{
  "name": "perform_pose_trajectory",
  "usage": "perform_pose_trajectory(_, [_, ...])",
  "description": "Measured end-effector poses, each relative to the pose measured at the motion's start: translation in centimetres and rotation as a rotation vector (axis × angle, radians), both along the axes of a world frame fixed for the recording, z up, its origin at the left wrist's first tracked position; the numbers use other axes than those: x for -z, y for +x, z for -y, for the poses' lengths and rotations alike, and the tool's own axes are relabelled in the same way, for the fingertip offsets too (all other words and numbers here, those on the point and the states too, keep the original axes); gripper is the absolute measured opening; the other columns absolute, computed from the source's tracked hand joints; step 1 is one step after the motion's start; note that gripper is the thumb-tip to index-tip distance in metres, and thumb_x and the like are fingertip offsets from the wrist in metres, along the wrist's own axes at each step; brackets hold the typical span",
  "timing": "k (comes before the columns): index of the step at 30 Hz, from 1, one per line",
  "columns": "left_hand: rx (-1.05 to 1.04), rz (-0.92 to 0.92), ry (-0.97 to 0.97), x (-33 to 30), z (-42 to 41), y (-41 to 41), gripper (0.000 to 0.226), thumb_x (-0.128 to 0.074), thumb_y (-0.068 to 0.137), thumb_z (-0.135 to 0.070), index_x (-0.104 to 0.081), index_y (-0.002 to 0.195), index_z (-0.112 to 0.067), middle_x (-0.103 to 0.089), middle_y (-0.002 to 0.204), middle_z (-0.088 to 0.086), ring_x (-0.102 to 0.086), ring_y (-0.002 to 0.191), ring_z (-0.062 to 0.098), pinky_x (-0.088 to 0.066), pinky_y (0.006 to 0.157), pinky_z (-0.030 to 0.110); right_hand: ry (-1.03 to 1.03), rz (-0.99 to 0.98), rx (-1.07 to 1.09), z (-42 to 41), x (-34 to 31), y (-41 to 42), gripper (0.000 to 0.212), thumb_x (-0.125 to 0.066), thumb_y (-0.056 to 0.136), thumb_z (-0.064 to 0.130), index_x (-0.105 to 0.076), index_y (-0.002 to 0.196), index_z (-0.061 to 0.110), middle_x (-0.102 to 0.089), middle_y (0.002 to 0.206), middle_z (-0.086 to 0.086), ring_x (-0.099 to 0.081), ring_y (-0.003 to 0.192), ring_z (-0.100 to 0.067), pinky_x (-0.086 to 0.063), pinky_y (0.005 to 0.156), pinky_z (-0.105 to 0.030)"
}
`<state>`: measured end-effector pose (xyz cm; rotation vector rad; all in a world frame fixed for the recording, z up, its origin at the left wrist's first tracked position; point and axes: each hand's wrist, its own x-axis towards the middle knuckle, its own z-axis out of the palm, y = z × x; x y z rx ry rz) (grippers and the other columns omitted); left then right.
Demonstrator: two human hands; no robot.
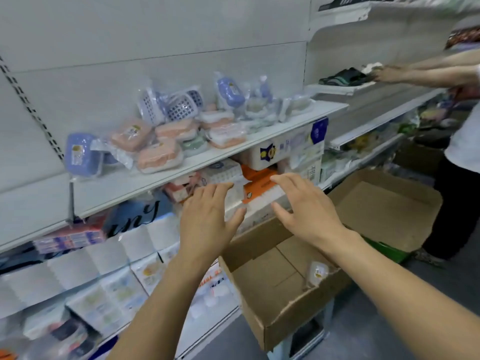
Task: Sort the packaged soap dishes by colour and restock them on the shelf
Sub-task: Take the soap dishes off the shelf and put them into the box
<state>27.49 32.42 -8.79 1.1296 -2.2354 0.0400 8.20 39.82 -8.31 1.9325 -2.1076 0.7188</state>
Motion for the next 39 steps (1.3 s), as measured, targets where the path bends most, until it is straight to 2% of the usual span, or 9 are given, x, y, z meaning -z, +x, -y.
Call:
perform_pose_trajectory(4, [-0.001,-0.051,0.046,-0.8,4.2,-7.5,0.049,-0.060,0.092,-0.047,-0.054,0.134,-0.023,-0.060,0.127,-0.002,-0.052,0.119,0.019,-0.041,0.097,0.035,0.036,-0.004,0.004,4.1,-1.0,-7.3,0.050,-0.050,0.095,0.038,-0.038,0.142,0.026,-0.043,0.139,0.004,-0.042,0.126,-0.018,-0.043,0.098,-0.038])
perform_pose_trajectory(12, [0.037,-0.074,0.040,-3.3,10.5,-19.2,0.046,-0.063,0.088,-0.045,-0.057,0.129,-0.024,-0.060,0.118,-0.005,-0.053,0.110,0.020,-0.045,0.089,0.037,0.001,0.047,0.051,10.3,-3.5,-18.7,0.049,-0.050,0.096,0.037,-0.039,0.142,0.026,-0.042,0.141,0.006,-0.038,0.128,-0.016,-0.038,0.095,-0.031])
perform_pose_trajectory(15, [0.044,-0.069,0.036,-3.9,13.0,-22.7,0.048,-0.062,0.089,-0.046,-0.055,0.131,-0.024,-0.059,0.120,-0.005,-0.054,0.109,0.019,-0.045,0.088,0.034,-0.026,0.086,0.051,12.7,-3.8,-22.2,0.050,-0.052,0.096,0.036,-0.038,0.143,0.025,-0.041,0.142,0.006,-0.037,0.128,-0.017,-0.039,0.096,-0.033])
perform_pose_trajectory(19, [0.055,-0.090,0.040,-4.4,16.4,-27.4,0.050,-0.060,0.091,-0.046,-0.051,0.136,-0.025,-0.057,0.130,-0.005,-0.050,0.119,0.017,-0.042,0.094,0.032,-0.030,0.104,0.033,16.6,-3.6,-27.7,0.054,-0.053,0.095,0.037,-0.035,0.144,0.026,-0.042,0.141,0.004,-0.039,0.127,-0.021,-0.040,0.095,-0.035])
perform_pose_trajectory(24, [0.051,-0.107,0.074,-4.0,21.5,-34.7,0.053,-0.061,0.091,-0.045,-0.048,0.138,-0.024,-0.055,0.130,-0.004,-0.048,0.123,0.018,-0.041,0.099,0.035,0.014,0.104,-0.022,22.8,-3.3,-36.8,0.057,-0.054,0.094,0.041,-0.033,0.145,0.028,-0.039,0.144,0.005,-0.039,0.128,-0.019,-0.044,0.096,-0.038])
perform_pose_trajectory(29, [-0.053,-0.165,0.094,-4.0,26.9,-44.3,0.057,-0.063,0.090,-0.043,-0.044,0.140,-0.024,-0.049,0.133,-0.004,-0.041,0.126,0.016,-0.035,0.100,0.029,0.047,0.119,-0.100,29.2,-3.2,-46.3,0.055,-0.052,0.095,0.039,-0.033,0.146,0.029,-0.037,0.144,0.007,-0.037,0.130,-0.016,-0.042,0.090,-0.031])
perform_pose_trajectory(33, [-0.207,-0.210,0.123,-3.7,32.4,-50.3,0.069,-0.066,0.087,-0.043,-0.037,0.145,-0.019,-0.040,0.143,0.004,-0.036,0.131,0.024,-0.033,0.106,0.034,0.118,0.131,-0.180,34.6,-3.4,-53.4,0.057,-0.055,0.094,0.038,-0.033,0.146,0.027,-0.036,0.146,0.006,-0.036,0.131,-0.016,-0.041,0.097,-0.031])
perform_pose_trajectory(35, [-0.336,-0.227,0.163,-3.5,34.8,-52.0,0.079,-0.067,0.087,-0.045,-0.030,0.150,-0.016,-0.035,0.149,0.010,-0.033,0.134,0.030,-0.031,0.107,0.038,0.161,0.145,-0.226,37.9,-3.6,-55.9,0.064,-0.059,0.091,0.040,-0.032,0.147,0.025,-0.035,0.147,0.004,-0.034,0.133,-0.018,-0.040,0.102,-0.035])
perform_pose_trajectory(39, [-0.511,-0.223,0.212,-2.6,38.0,-53.1,0.083,-0.068,0.086,-0.046,-0.026,0.149,-0.014,-0.033,0.147,0.013,-0.035,0.132,0.033,-0.038,0.097,0.041,0.261,0.174,-0.346,44.6,-3.8,-57.6,0.083,-0.069,0.082,0.045,-0.025,0.150,0.026,-0.025,0.153,0.001,-0.025,0.139,-0.020,-0.034,0.108,-0.038])
